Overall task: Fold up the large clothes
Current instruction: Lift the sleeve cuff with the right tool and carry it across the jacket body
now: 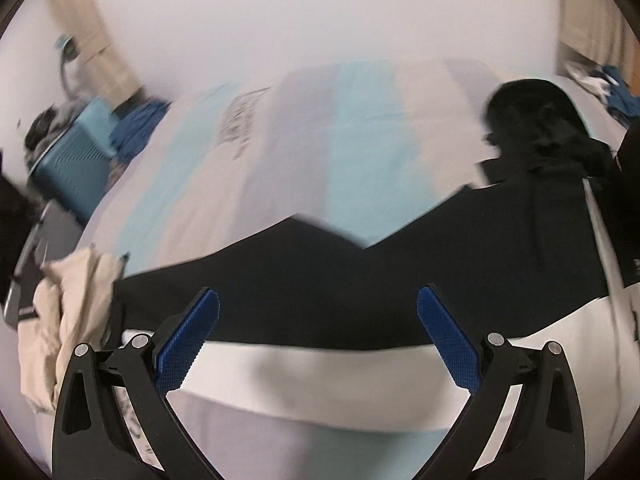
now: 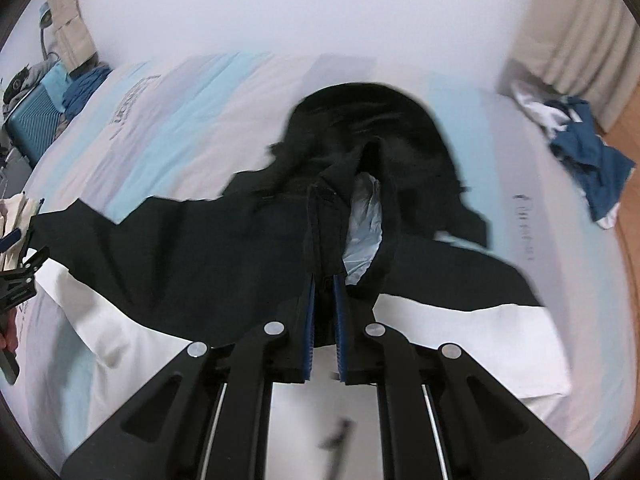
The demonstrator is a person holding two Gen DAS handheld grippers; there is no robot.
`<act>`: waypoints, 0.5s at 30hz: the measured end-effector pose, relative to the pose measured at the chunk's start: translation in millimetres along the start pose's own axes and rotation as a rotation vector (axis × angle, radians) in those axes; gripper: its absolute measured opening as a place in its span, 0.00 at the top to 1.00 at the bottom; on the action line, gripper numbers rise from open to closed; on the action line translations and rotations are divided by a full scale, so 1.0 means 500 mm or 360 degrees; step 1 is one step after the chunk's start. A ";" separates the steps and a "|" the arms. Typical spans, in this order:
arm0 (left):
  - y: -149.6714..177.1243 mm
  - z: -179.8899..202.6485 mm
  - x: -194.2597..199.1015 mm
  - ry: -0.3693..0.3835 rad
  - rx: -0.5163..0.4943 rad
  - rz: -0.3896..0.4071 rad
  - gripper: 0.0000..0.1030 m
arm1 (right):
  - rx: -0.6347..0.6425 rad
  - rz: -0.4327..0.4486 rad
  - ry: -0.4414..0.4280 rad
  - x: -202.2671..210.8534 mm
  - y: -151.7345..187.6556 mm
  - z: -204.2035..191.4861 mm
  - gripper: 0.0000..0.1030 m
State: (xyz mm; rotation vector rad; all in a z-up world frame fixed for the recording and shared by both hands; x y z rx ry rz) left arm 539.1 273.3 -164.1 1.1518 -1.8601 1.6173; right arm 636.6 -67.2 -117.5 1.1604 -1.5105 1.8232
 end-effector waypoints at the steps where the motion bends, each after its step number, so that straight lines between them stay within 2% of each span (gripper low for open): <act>1: 0.013 -0.032 -0.007 -0.0018 0.0017 -0.0010 0.06 | 0.0006 -0.0011 -0.0008 -0.013 0.002 -0.030 0.93; 7: 0.063 -0.166 -0.029 -0.0089 0.0085 -0.0060 0.06 | 0.0024 -0.0106 -0.0044 -0.097 0.010 -0.195 0.92; 15: 0.106 -0.258 -0.052 -0.0126 0.0138 -0.0099 0.06 | 0.0065 -0.0208 -0.0092 -0.173 0.037 -0.343 0.92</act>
Point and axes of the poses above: each gripper's, at about its wrist camera, not at the fingertips, and x roughly against the way its jaws point, z to its right, y to its underside, the point moved 3 cm from there along -x, roughly the way its jaws point, and after that the axes turned 1 degree about -y, right-handed, at the moved point
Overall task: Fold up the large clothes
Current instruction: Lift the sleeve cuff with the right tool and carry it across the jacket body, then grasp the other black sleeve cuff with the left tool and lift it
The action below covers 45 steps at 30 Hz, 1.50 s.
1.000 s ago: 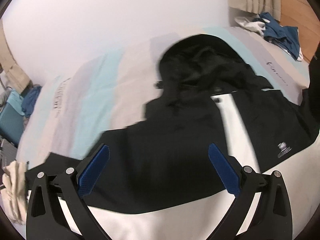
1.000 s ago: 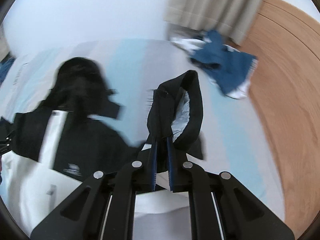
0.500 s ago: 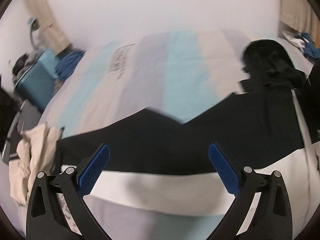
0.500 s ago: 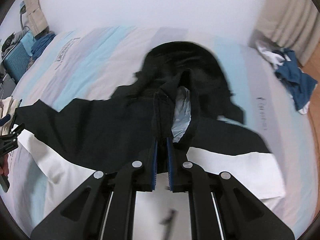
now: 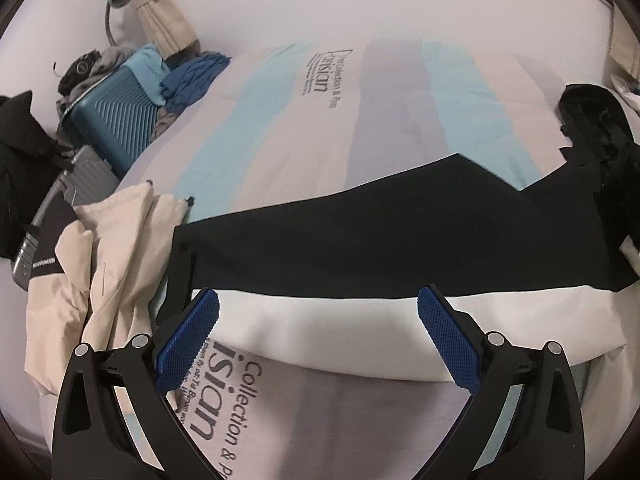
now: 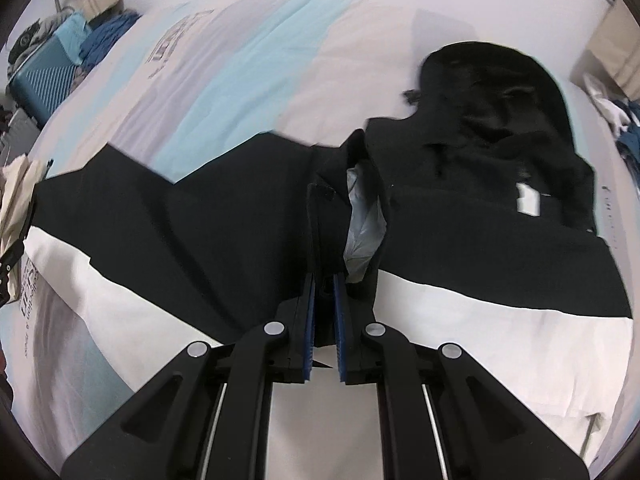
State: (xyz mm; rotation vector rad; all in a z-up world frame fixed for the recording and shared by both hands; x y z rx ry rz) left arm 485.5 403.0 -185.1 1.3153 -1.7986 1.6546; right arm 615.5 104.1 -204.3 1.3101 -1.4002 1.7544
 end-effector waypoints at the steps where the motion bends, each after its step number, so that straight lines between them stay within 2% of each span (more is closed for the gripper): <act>1: 0.004 -0.006 -0.003 0.0002 0.0003 -0.0001 0.06 | 0.0010 -0.0016 -0.0009 -0.011 0.003 -0.015 0.92; 4: 0.011 -0.019 -0.013 -0.0008 -0.0014 0.0006 0.06 | 0.0028 -0.0041 -0.0051 -0.028 0.015 -0.027 0.90; 5: 0.013 -0.025 -0.018 -0.0012 -0.0015 0.0005 0.06 | 0.0016 -0.0043 -0.0091 -0.033 0.016 -0.030 0.85; 10: 0.031 -0.063 -0.041 -0.0034 0.0044 -0.0043 0.06 | -0.0128 -0.0028 -0.0431 -0.038 0.026 -0.009 0.71; 12: 0.038 -0.080 -0.047 -0.0030 0.0086 -0.0057 0.06 | -0.0169 -0.0030 -0.0503 -0.038 0.026 -0.004 0.67; 15: 0.054 -0.101 -0.058 -0.0045 0.0128 -0.0082 0.06 | -0.0180 -0.0031 -0.0587 -0.035 0.024 -0.013 0.67; 22: 0.082 -0.140 -0.061 -0.0054 0.0210 -0.0099 0.06 | -0.0070 -0.0066 -0.0611 -0.047 0.024 -0.071 0.67; 25: 0.093 -0.173 -0.054 -0.0045 0.0314 -0.0101 0.06 | 0.0047 -0.0073 -0.0624 -0.046 0.033 -0.114 0.66; 29: 0.112 -0.218 -0.055 -0.0051 0.0406 -0.0116 0.06 | 0.0126 0.0005 -0.0690 0.007 0.042 -0.148 0.51; 30: 0.116 -0.227 -0.059 -0.0047 0.0424 -0.0125 0.06 | 0.0135 0.0036 -0.0699 0.025 0.044 -0.147 0.47; 34: 0.127 -0.255 -0.084 -0.0037 0.0484 -0.0161 0.06 | 0.0140 0.0141 -0.0593 0.076 0.045 -0.104 0.46; 41: 0.102 -0.252 -0.150 -0.0011 0.0531 -0.0197 0.06 | 0.0053 0.0114 -0.0503 0.059 0.046 -0.012 0.46; 45: 0.093 -0.250 -0.201 0.0019 0.0601 -0.0265 0.06 | 0.0023 0.0097 -0.0485 0.041 0.053 0.004 0.46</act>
Point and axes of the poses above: each gripper's, at about its wrist camera, not at the fingertips, and x roughly against the way its jaws point, z to its right, y to its underside, the point moved 3 cm from there along -x, roughly the way its jaws point, and after that the axes turned 1 degree about -y, right-handed, at the moved point
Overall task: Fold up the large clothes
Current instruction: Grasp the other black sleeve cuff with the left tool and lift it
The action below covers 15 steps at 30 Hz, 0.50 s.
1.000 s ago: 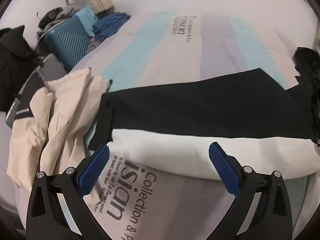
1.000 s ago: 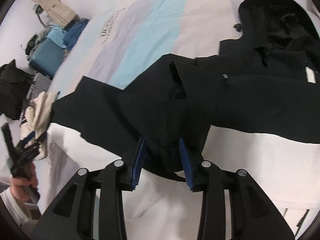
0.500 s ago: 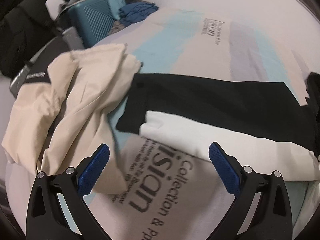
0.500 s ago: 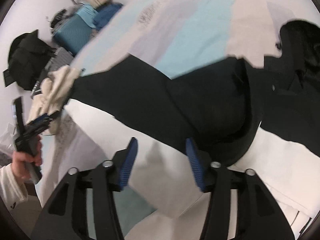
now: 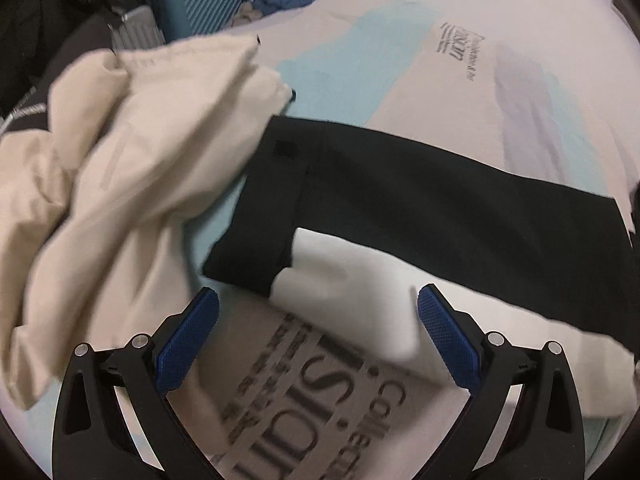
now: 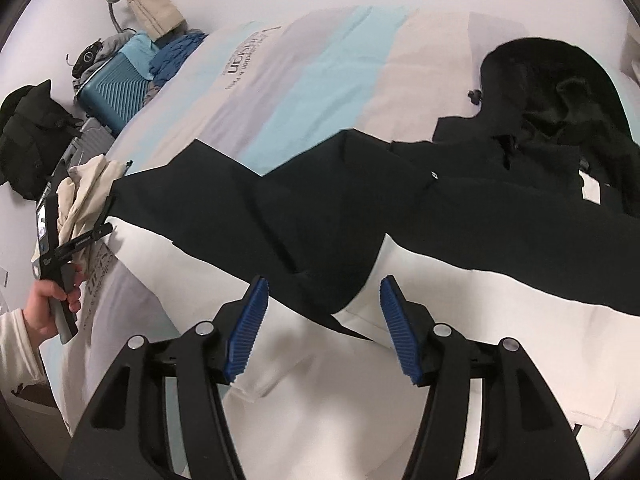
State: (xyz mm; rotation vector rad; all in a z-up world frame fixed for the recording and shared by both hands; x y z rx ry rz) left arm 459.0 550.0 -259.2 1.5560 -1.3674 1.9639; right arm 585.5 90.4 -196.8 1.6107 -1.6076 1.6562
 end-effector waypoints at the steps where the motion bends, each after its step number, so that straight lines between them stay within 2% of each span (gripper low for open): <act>1: -0.003 0.002 -0.012 -0.0006 0.0016 -0.0017 0.06 | -0.0007 -0.0002 0.0001 -0.002 0.002 0.002 0.46; 8: -0.017 0.004 -0.051 -0.0042 0.0124 -0.0055 0.07 | -0.0024 -0.0004 -0.0022 0.001 0.021 -0.002 0.46; 13: -0.024 0.007 -0.038 0.0012 0.0191 -0.0050 0.40 | -0.0007 -0.0020 -0.0018 0.006 0.041 0.002 0.46; 15: -0.023 -0.001 -0.033 0.0037 0.0235 -0.0048 0.49 | -0.0015 -0.0024 -0.0020 0.009 0.047 0.006 0.46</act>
Point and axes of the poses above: each gripper's, at about its wrist camera, not at the fingertips, and x roughly against the way its jaws point, z to its right, y to its underside, the point moved 3 cm from there along -x, roughly the way its jaws point, and after that the axes turned 1 degree about -y, right-handed, at the moved point
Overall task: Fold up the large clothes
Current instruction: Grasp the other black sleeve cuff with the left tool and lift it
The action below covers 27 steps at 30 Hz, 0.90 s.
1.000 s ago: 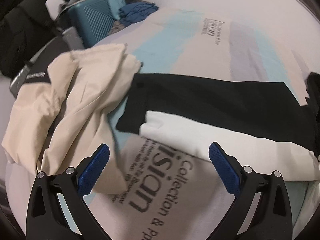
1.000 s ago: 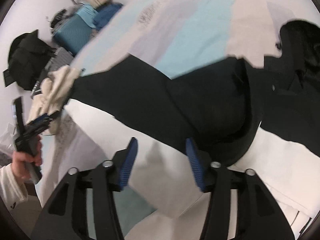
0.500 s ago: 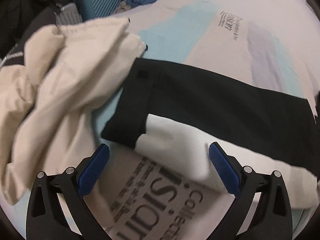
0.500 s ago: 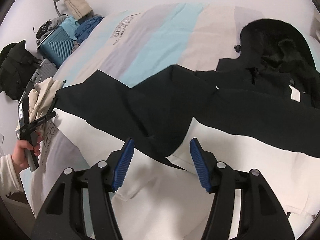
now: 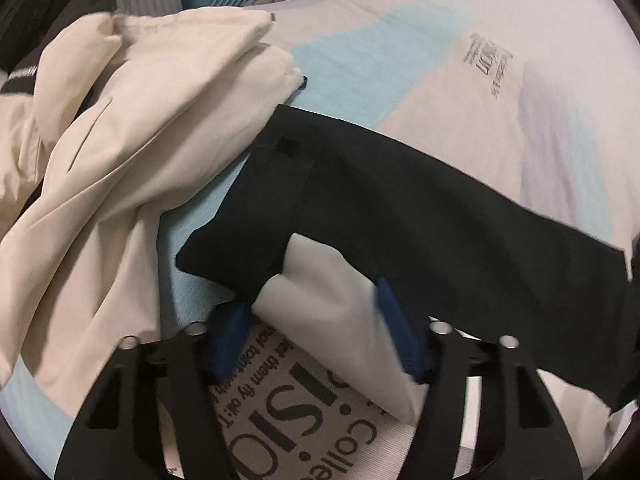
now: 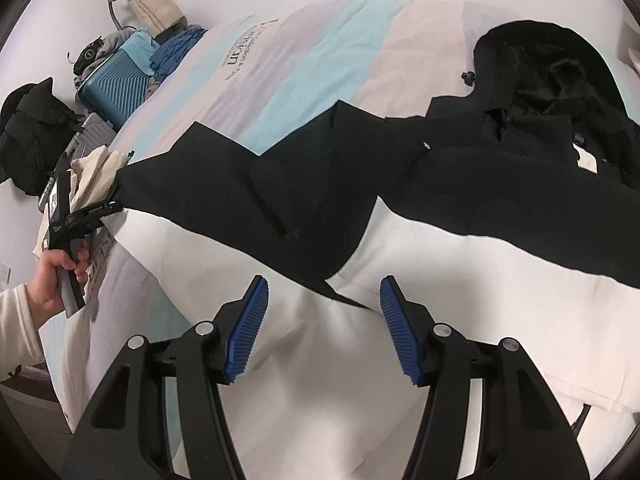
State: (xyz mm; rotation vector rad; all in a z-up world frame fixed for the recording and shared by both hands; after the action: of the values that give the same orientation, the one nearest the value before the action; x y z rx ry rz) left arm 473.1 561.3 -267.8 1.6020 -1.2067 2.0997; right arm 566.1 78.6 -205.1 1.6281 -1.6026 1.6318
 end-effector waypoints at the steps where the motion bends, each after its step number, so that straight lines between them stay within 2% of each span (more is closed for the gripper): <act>1: -0.003 -0.008 0.001 0.0019 0.0041 -0.0003 0.55 | -0.0002 0.0000 0.0000 0.001 0.002 0.001 0.46; 4: -0.006 -0.019 0.012 0.0064 0.0097 0.0029 0.68 | -0.0012 0.0008 -0.0002 0.006 0.006 0.006 0.46; 8: -0.003 -0.003 0.035 0.0077 0.0019 0.0082 0.79 | -0.0029 0.0008 0.0001 0.008 0.009 0.017 0.46; 14: -0.005 0.011 0.066 0.0131 0.0005 0.0148 0.80 | -0.0053 0.0007 0.0003 0.011 0.015 0.029 0.46; 16: 0.012 0.005 0.089 0.0125 -0.0034 0.0157 0.80 | -0.0057 0.0006 0.0002 0.012 0.018 0.029 0.46; 17: 0.014 0.013 0.094 0.0111 -0.0064 0.0163 0.80 | -0.0059 0.0006 0.0001 0.012 0.020 0.029 0.46; 24: 0.017 0.113 0.141 0.0260 -0.0220 0.0208 0.83 | -0.0059 0.0024 -0.0005 0.026 0.020 0.026 0.46; 27: 0.021 0.151 0.160 0.0277 -0.0278 0.0235 0.86 | -0.0057 0.0029 -0.0003 0.036 0.020 0.033 0.46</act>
State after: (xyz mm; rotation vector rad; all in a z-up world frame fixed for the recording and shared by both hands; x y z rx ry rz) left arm 488.8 477.8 -197.3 1.2634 -1.4403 2.1020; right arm 560.1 53.7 -199.5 1.6023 -1.6430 1.6019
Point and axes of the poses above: each gripper's, at about its wrist camera, not at the fingertips, and x roughly against the way its jaws point, z to its right, y to its underside, the point moved 3 cm from there along -x, roughly the way its jaws point, and after that the axes turned 1 degree about -y, right-handed, at the moved point
